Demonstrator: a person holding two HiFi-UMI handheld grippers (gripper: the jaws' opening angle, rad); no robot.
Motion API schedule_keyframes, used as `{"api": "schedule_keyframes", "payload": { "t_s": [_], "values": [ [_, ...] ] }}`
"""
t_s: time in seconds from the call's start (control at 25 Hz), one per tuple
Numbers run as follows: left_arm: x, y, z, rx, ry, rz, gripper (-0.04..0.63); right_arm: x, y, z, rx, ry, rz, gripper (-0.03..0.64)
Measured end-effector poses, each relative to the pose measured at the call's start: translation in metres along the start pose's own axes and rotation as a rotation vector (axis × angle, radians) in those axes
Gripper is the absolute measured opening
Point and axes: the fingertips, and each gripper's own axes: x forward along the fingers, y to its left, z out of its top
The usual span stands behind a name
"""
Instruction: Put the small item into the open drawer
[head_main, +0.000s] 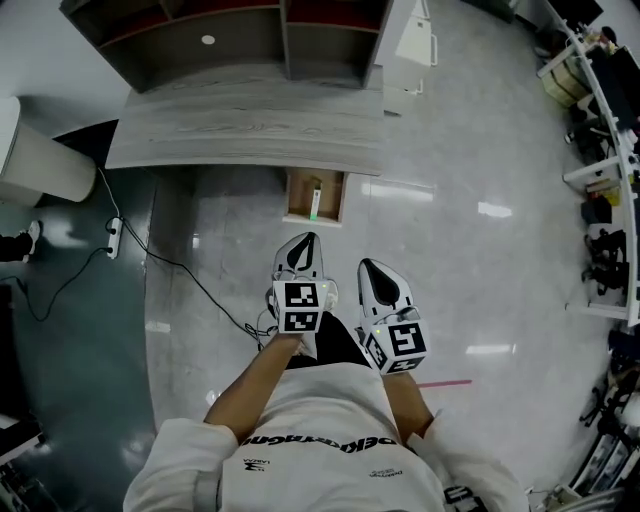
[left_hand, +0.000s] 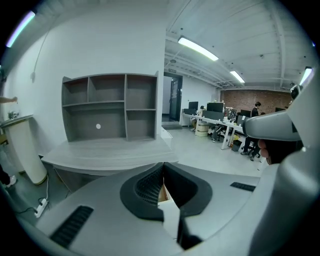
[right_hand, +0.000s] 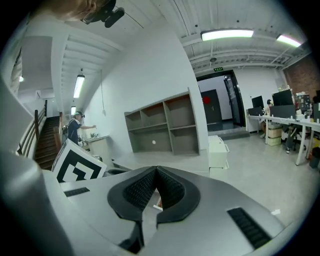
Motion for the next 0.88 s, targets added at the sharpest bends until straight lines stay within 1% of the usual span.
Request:
{"api": "schedule_keyframes", "payload": {
  "t_s": [0.36,0.6,0.88],
  "values": [
    [-0.072,-0.005,0.043,0.013,-0.086,-0.040,0.015,-0.033,0.035,0.034,-0.028,-0.048,-0.015,0.032],
    [-0.117,-0.008,0.066,0.027,-0.153,-0.056,0.015,-0.053,0.062,0.059,-0.051,-0.108,-0.019,0.032],
    [-0.160,-0.010,0.083,0.038,-0.222,-0.061,0.015,-0.073,0.087,0.069,-0.078,-0.151,-0.036,0.032]
  ]
}}
